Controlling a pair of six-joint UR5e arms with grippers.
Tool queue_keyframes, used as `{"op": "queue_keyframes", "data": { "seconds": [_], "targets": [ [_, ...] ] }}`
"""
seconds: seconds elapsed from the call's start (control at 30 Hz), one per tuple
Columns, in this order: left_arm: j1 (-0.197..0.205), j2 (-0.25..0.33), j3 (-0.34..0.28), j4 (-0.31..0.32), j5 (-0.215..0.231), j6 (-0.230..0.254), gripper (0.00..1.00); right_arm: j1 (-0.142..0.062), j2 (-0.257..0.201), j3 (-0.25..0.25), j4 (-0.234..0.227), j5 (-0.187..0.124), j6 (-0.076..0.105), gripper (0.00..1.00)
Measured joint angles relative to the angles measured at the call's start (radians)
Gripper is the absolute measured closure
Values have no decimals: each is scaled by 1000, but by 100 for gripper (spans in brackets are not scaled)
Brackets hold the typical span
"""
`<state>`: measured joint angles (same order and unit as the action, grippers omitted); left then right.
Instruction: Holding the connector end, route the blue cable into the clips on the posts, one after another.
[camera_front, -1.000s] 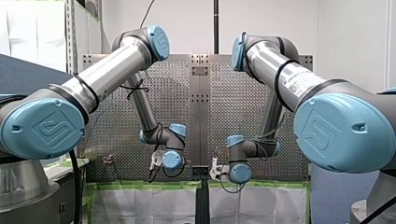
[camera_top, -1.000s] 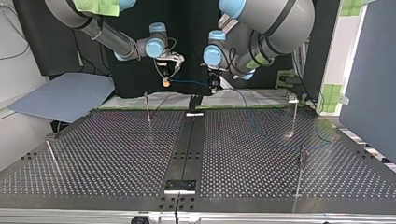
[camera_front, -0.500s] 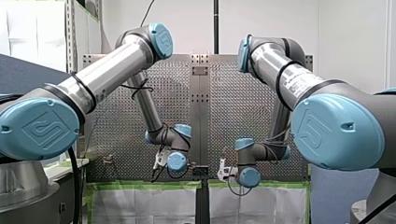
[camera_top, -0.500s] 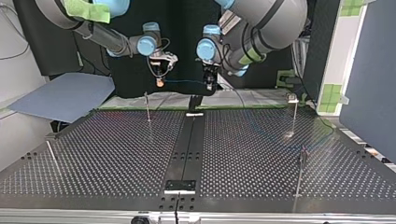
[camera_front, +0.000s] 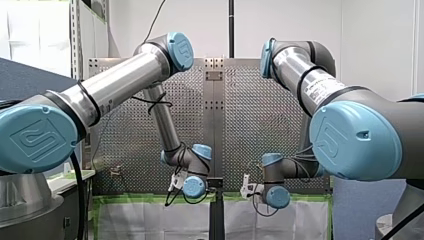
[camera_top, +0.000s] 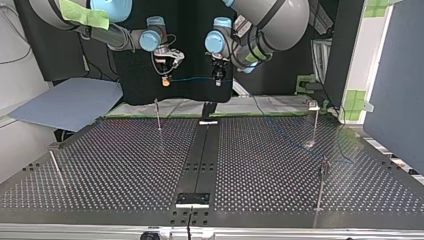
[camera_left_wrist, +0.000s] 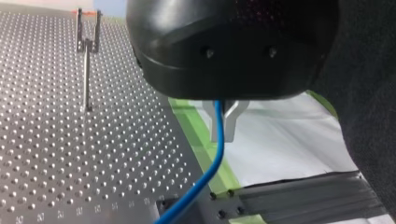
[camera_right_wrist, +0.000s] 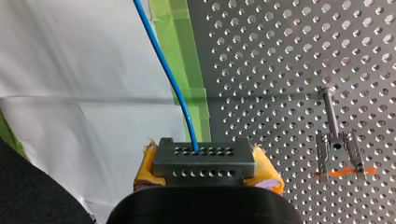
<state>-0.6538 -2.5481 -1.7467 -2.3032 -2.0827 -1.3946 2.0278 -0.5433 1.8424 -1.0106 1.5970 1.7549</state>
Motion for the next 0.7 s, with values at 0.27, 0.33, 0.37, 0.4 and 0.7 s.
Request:
{"op": "queue_keyframes", "data": {
  "seconds": [0.27, 0.33, 0.37, 0.4, 0.7],
  "targets": [
    [-37, -2, 2, 5, -22, -1, 100, -30, -9, 56, -71, -13, 3, 100],
    [-49, -2, 11, 1, -33, -6, 100, -39, -14, 59, -85, -18, 3, 100],
    [-56, -2, 16, -4, -39, -10, 100, -44, -16, 60, -94, -23, 3, 100],
    [-66, -2, 25, -11, -48, -14, 100, -50, -17, 60, -105, -30, 5, 100],
    [-144, -2, 104, -58, -107, -23, 100, -115, -22, 72, -149, -102, 11, 100]
  ]
}}
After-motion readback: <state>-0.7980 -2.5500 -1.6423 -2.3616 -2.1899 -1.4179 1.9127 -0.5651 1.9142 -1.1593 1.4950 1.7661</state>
